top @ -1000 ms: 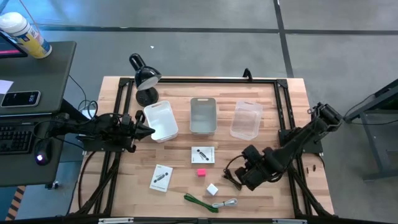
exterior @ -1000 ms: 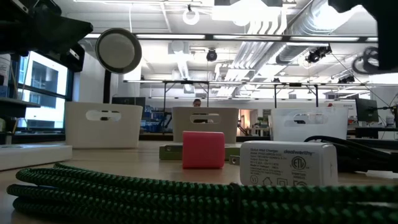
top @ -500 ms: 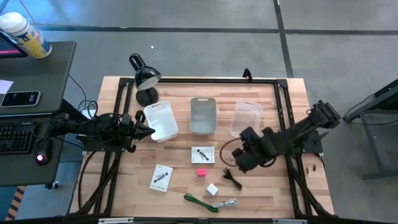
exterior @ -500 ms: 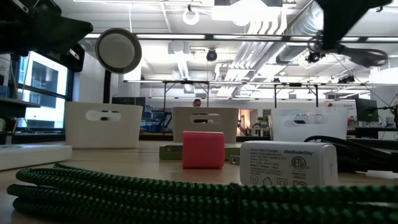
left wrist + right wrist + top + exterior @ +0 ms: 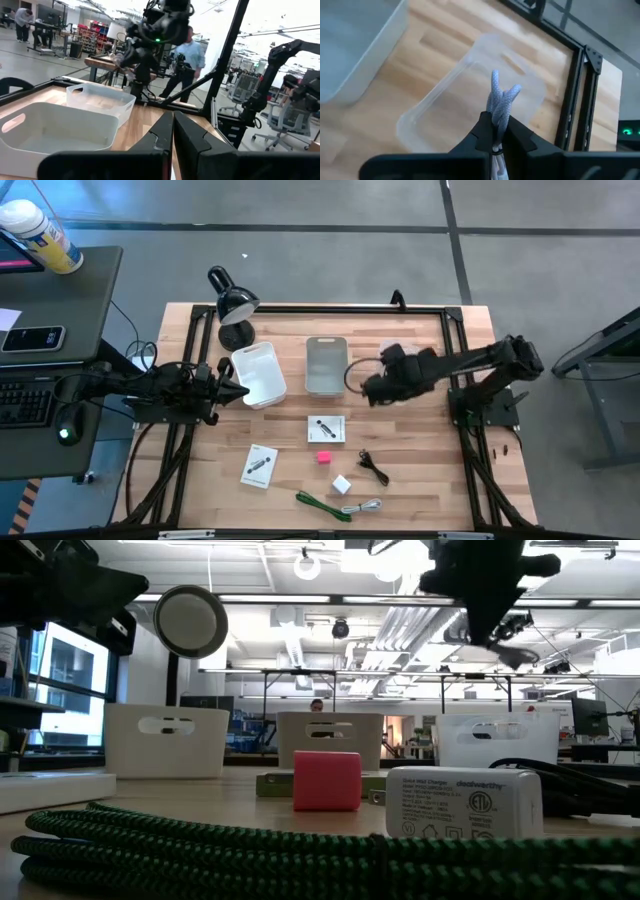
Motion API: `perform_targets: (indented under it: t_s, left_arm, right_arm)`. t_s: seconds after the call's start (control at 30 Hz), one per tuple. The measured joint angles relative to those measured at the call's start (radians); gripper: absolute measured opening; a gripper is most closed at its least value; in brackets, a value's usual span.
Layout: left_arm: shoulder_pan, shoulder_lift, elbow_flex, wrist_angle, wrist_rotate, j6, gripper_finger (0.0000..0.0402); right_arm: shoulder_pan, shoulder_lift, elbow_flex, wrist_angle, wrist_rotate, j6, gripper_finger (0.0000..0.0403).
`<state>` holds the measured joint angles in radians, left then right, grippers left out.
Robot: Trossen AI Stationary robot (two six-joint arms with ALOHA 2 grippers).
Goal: Pick and place items into bin
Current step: Put the light blue charger cable into the transparent bin
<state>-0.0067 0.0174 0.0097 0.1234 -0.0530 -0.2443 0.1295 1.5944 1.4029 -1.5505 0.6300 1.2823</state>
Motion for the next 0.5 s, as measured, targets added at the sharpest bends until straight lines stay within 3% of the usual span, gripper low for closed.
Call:
perform_targets:
  t_s: [0.2, 0.5]
  left_arm:
    - [0.0, 0.0, 0.0, 0.0, 0.0, 0.0, 0.0003]
    - [0.0, 0.0, 0.0, 0.0, -0.002, 0.0, 0.0003]
  right_arm:
    - [-0.122, 0.0, -0.08, 0.082, -0.022, -0.078, 0.0032]
    - [-0.201, 0.0, -0.205, 0.217, -0.05, -0.125, 0.0018]
